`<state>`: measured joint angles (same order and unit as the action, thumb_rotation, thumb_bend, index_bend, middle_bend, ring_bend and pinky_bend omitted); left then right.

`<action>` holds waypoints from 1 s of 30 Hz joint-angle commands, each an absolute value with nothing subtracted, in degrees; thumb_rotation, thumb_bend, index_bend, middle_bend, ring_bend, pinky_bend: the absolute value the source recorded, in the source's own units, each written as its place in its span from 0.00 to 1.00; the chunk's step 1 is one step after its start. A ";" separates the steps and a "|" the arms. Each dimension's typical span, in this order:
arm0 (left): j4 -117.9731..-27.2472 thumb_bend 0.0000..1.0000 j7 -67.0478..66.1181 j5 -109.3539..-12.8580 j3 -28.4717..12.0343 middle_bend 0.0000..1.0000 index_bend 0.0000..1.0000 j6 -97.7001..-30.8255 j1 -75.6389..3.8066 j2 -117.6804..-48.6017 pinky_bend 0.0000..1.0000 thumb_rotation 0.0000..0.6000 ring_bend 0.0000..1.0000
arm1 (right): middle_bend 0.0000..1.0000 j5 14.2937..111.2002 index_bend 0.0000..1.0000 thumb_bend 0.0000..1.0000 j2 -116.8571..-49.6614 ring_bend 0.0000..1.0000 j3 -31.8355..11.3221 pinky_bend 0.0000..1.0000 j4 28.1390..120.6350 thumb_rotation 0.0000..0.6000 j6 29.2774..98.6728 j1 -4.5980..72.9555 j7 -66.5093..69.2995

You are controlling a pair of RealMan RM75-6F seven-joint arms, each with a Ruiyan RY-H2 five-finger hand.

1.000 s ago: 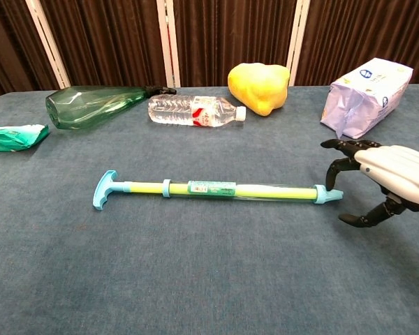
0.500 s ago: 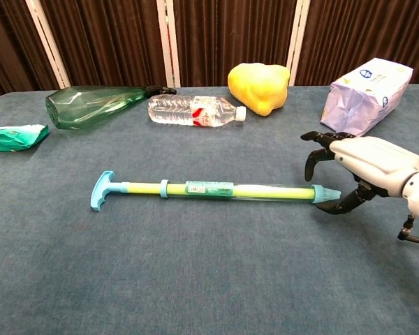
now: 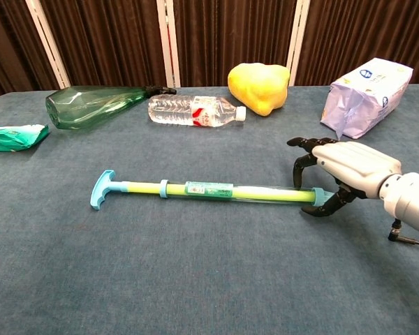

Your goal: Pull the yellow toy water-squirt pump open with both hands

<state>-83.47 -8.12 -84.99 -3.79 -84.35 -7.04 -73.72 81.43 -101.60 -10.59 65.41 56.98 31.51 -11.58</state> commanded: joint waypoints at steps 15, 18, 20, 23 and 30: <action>-83.02 0.05 -7.88 -85.61 -3.24 0.00 0.00 -83.79 -7.44 -73.88 0.05 1.00 0.00 | 0.08 81.35 0.65 0.39 -102.48 0.00 -10.06 0.00 64.08 1.00 57.64 32.57 -11.36; -82.86 0.06 -8.13 -86.33 -2.85 0.00 0.00 -83.81 -7.60 -74.26 0.05 1.00 0.00 | 0.10 81.12 0.69 0.39 -102.06 0.00 -9.95 0.00 64.77 1.00 57.91 32.43 -11.41; -82.74 0.07 -8.19 -86.87 -2.71 0.00 0.00 -83.89 -7.76 -74.58 0.05 1.00 0.00 | 0.10 81.09 0.70 0.40 -101.79 0.00 -9.95 0.00 65.18 1.00 58.14 32.36 -11.43; -81.83 0.07 -7.69 -88.91 -2.73 0.00 0.06 -84.27 -8.78 -76.45 0.05 1.00 0.00 | 0.11 81.06 0.71 0.40 -100.98 0.00 -9.96 0.00 66.41 1.00 58.86 32.14 -11.70; -76.61 0.27 -3.50 -93.32 -3.43 0.00 0.31 -83.44 -13.05 -85.53 0.05 1.00 0.00 | 0.11 80.89 0.71 0.40 -99.44 0.00 -9.59 0.00 69.36 1.00 59.77 31.62 -12.42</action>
